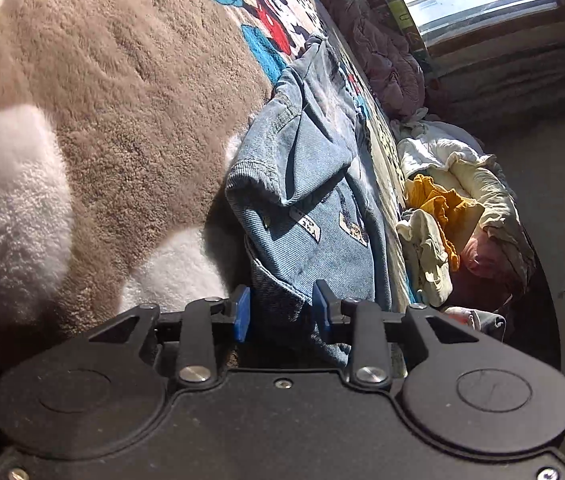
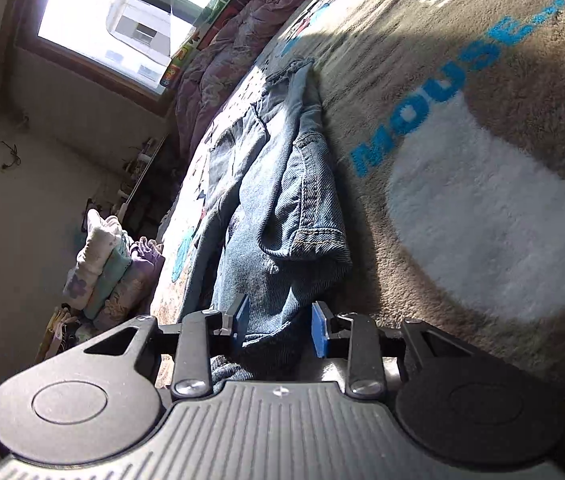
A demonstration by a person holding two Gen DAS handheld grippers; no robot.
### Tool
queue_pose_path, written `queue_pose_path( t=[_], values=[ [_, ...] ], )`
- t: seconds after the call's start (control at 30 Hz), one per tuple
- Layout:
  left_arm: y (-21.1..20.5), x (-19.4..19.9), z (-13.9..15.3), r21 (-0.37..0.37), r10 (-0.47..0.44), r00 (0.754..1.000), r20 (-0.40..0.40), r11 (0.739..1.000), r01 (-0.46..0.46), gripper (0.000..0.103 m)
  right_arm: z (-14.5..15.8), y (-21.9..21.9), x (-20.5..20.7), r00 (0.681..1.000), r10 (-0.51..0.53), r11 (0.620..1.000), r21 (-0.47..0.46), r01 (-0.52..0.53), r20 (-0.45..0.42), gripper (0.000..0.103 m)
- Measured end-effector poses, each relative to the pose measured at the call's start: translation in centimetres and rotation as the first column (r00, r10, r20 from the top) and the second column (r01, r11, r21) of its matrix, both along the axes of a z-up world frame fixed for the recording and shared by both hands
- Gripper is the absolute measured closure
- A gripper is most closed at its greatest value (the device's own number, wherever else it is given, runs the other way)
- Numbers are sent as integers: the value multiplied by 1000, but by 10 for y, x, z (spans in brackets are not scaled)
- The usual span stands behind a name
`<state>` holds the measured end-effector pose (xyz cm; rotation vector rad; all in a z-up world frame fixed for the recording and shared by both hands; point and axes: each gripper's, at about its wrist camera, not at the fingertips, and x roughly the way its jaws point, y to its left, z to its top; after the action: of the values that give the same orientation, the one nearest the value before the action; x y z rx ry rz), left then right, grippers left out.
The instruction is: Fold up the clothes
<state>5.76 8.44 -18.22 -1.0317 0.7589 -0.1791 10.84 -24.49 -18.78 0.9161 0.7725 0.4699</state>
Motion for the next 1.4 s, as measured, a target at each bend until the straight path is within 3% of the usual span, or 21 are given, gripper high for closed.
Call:
queue_pose_path(
  t=[0.07,0.13,0.17,0.23,0.3,0.37,0.43,0.53,0.6,0.63,0.73,0.8,0.83,0.93,0.97,1.03,1.23,1.27,1.33,1.37,1.4],
  values=[
    [1,2,-4,-24,13,1000,-5,1000,-13,59,-2,2,-1,1000,-10,1000,13,10,0,41],
    [-4,5,-1,12,-2,1000,3,1000,2,62,-2,9,1,1000,-14,1000,-18,14,2,50],
    [-11,8,4,60,-24,1000,11,998,23,75,-3,14,2,1000,-20,999,-36,20,5,52],
    [-19,8,20,133,-39,997,66,991,30,85,-2,23,7,999,-28,997,-78,29,21,80],
    [-20,-2,38,164,-46,987,155,986,20,85,16,24,-1,994,-58,991,-113,68,87,85],
    [-21,-2,36,202,-57,991,119,979,32,85,24,17,-9,993,-58,988,-138,72,101,87],
    [-19,4,17,177,-59,998,25,983,53,85,11,4,-12,997,-63,992,-108,66,34,88],
    [-19,3,25,243,-40,999,1,969,39,73,-12,-12,-13,996,-63,998,-20,61,-65,87],
    [-27,-1,42,368,-39,999,32,930,25,66,-16,-14,-14,996,-59,998,5,59,-67,80],
    [-35,-5,52,446,-62,996,68,894,25,66,-17,-14,-14,996,-57,998,10,58,-61,70],
    [-62,-12,69,602,-184,974,135,796,67,65,-20,-13,-11,997,-62,997,48,65,-46,68],
    [-86,-15,69,690,-363,918,162,707,158,49,-22,-16,-9,997,-64,992,110,69,-48,66],
    [-100,-17,67,743,-451,877,165,641,190,47,-23,-18,-8,997,-65,986,148,72,-51,63],
    [-148,-21,55,919,-657,746,109,352,176,46,-23,-26,-5,996,-61,978,195,71,-58,63],
    [-160,-19,48,949,-691,718,76,271,161,46,-23,-27,-3,997,-59,976,205,70,-59,63],
    [-174,-11,33,976,-732,681,13,158,151,47,-22,-30,-2,997,-52,972,224,62,-53,63],
    [-206,2,1,981,-760,634,-147,-193,-4,52,-15,-37,0,1000,-26,959,283,27,-7,60],
    [-205,3,4,980,-760,634,-146,-197,-10,64,-13,-38,0,1000,-21,956,294,19,4,60],
    [-191,10,25,995,-765,639,-86,-95,20,73,-10,-43,-1,999,-17,950,313,7,28,60],
    [-182,14,37,999,-762,646,-48,-26,43,76,-7,-46,-1,999,-18,946,325,3,42,60],
    [-169,21,54,993,-749,662,6,81,83,79,-5,-50,-2,998,-19,941,337,-1,56,60]
  ],
)
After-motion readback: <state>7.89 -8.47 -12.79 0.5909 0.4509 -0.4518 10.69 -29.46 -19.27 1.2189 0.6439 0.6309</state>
